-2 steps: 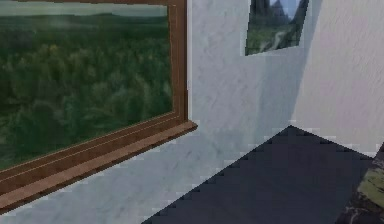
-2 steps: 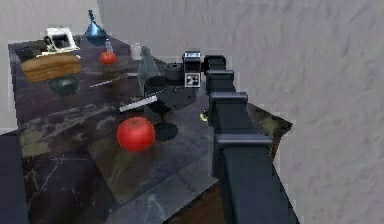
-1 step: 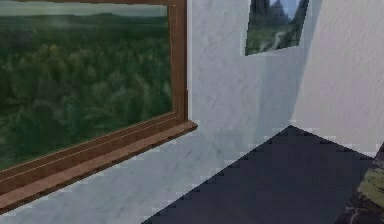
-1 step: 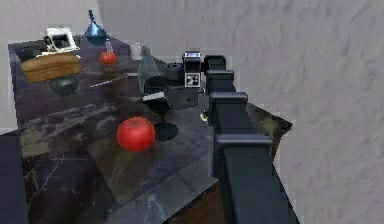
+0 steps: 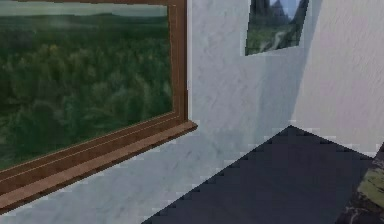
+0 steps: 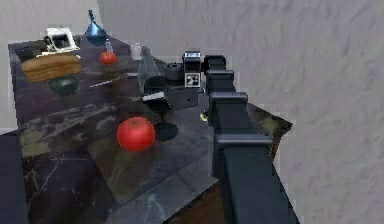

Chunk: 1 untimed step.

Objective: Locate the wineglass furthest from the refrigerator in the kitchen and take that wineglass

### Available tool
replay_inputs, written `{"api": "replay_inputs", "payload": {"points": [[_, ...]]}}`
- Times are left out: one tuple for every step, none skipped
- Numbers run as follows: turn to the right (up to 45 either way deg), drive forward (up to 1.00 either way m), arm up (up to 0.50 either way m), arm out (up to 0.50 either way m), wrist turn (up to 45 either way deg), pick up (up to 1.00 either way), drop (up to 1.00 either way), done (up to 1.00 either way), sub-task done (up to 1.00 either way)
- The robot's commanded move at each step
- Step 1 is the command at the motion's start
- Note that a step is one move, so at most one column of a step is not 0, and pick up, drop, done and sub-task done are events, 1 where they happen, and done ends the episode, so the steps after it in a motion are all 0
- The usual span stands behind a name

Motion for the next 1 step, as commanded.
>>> {"api": "replay_inputs", "payload": {"points": [[0.0,0.0,0.0,0.0,0.0,0.0,0.0,1.0,0.0]]}}
